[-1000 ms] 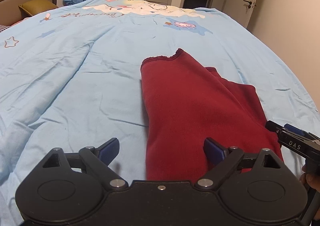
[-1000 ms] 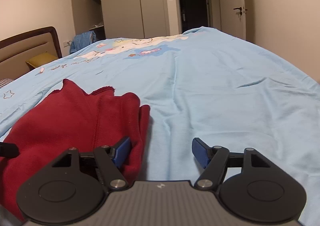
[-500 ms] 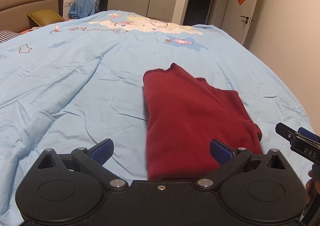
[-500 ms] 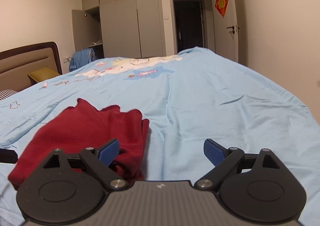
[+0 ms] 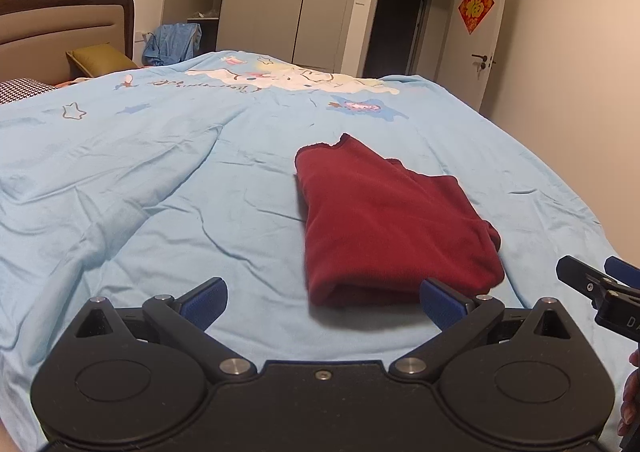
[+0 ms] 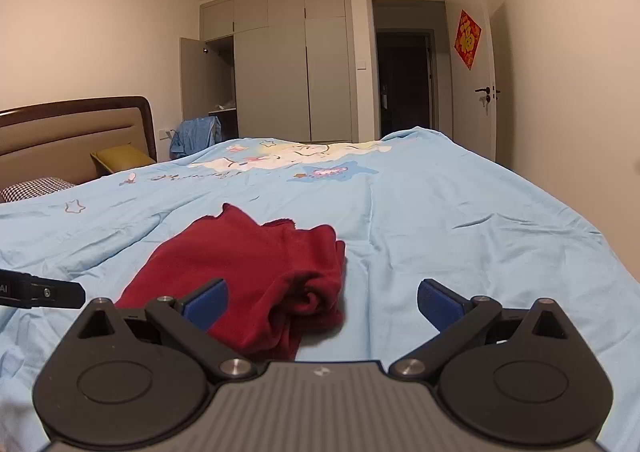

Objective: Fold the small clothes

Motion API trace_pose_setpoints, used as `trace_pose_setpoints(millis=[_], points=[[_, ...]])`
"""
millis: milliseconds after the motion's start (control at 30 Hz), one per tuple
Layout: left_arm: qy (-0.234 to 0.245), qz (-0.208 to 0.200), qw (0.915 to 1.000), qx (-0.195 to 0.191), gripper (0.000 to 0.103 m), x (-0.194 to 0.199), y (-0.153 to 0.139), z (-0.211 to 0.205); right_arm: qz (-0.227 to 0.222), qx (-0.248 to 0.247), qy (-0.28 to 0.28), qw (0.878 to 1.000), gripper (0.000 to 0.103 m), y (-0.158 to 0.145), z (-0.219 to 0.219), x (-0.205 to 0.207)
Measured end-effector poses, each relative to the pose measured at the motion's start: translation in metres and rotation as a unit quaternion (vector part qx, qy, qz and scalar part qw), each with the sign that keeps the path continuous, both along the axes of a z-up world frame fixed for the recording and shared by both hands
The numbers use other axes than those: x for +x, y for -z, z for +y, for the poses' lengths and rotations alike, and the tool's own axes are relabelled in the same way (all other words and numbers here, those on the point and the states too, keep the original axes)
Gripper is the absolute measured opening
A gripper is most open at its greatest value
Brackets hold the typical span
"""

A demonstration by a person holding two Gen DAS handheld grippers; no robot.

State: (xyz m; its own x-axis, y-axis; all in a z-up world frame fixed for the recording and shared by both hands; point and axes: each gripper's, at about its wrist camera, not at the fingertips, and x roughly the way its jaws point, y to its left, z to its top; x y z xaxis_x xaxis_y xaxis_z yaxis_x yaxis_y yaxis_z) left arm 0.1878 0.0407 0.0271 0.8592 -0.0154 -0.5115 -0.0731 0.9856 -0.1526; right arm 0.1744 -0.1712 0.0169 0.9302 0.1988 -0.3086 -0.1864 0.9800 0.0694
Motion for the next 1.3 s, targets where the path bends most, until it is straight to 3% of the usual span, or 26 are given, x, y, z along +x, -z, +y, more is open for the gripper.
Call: trace_pose_setpoints(millis=[467, 1300], points=[[-0.003, -0.042, 0.999, 0.014, 0.102, -0.043, 0.009, 0.004, -0.022, 0.02, 0.023, 0.999, 0.103, 0.01, -0.01, -0.056], [0.006, -0.007, 0.9999, 0.014, 0.102, -0.035, 0.019, 0.0, 0.013, 0.016, 0.022, 1.0, 0.103, 0.027, -0.012, -0.06]])
